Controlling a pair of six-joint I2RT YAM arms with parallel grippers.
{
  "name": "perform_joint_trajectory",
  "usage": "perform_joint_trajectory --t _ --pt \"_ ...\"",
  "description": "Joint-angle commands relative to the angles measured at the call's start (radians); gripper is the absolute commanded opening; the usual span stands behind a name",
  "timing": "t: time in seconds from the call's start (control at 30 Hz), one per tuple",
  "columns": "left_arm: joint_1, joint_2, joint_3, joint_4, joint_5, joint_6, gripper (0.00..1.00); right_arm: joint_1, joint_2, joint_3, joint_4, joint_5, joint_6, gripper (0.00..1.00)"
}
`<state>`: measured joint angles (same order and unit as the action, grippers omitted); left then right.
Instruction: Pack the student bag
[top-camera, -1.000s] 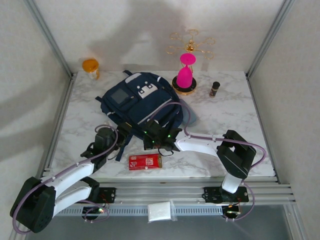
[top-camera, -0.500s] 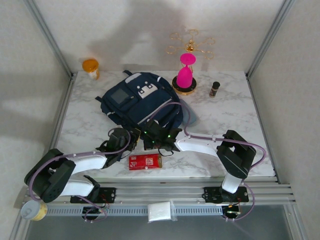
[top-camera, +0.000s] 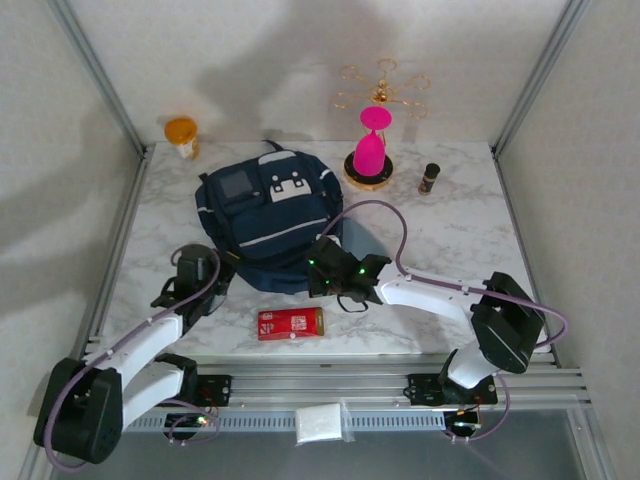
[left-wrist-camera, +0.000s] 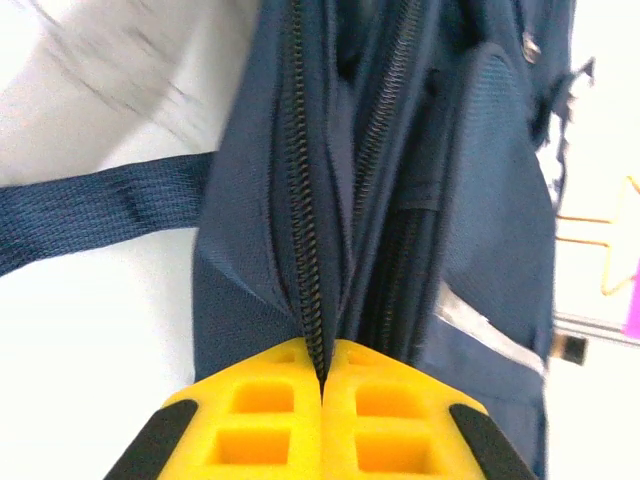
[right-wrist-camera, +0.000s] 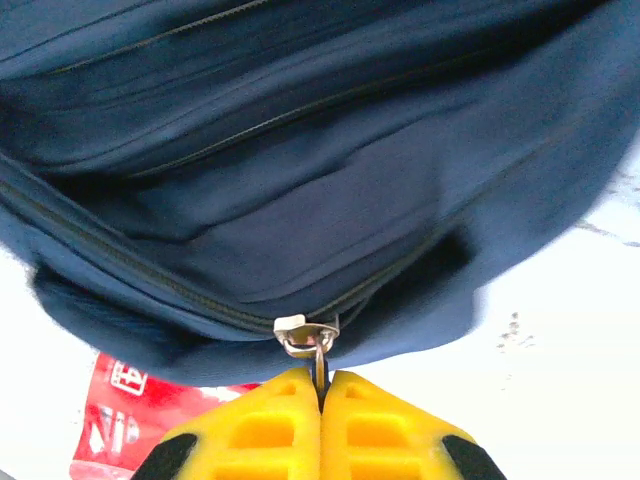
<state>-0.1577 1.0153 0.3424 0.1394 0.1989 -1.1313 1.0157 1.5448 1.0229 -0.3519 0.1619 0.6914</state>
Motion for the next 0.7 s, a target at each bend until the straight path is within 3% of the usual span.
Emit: perform_joint_trajectory --t 0.0,0.07,0.1,0.2,0.27,0.33,0.47,0.67 --pt "0.109 0.036 0.077 -0.107 0.014 0.191 0.00 0.009 0.033 0.048 -0.101 0.023 -0.049 0.00" --pt "0.097 0.047 0.104 -0.097 0.067 0.192 0.00 0.032 0.071 0.090 -0.046 -0.010 -0.079 0.00" --pt "0.083 0.035 0.108 -0.089 0.085 0.185 0.06 0.039 0.083 0.098 -0.011 -0.038 -0.096 0.00" --pt "0.032 -0.061 0.104 -0.145 0.050 0.167 0.47 0.040 0.106 0.102 0.054 -0.083 -0.104 0.00" --pt "0.001 -0.136 0.088 -0.205 0.025 0.130 0.60 0.039 0.109 0.087 0.090 -0.097 -0.101 0.00" --pt "-0.046 -0.206 0.051 -0.247 0.027 0.049 0.64 0.039 0.112 0.071 0.111 -0.111 -0.099 0.00" --pt "-0.233 -0.322 -0.040 -0.194 -0.049 -0.180 0.69 0.040 0.114 0.043 0.131 -0.108 -0.101 0.00" --pt "-0.414 -0.196 -0.002 -0.102 -0.127 -0.290 0.70 0.040 0.130 0.021 0.161 -0.113 -0.110 0.00"
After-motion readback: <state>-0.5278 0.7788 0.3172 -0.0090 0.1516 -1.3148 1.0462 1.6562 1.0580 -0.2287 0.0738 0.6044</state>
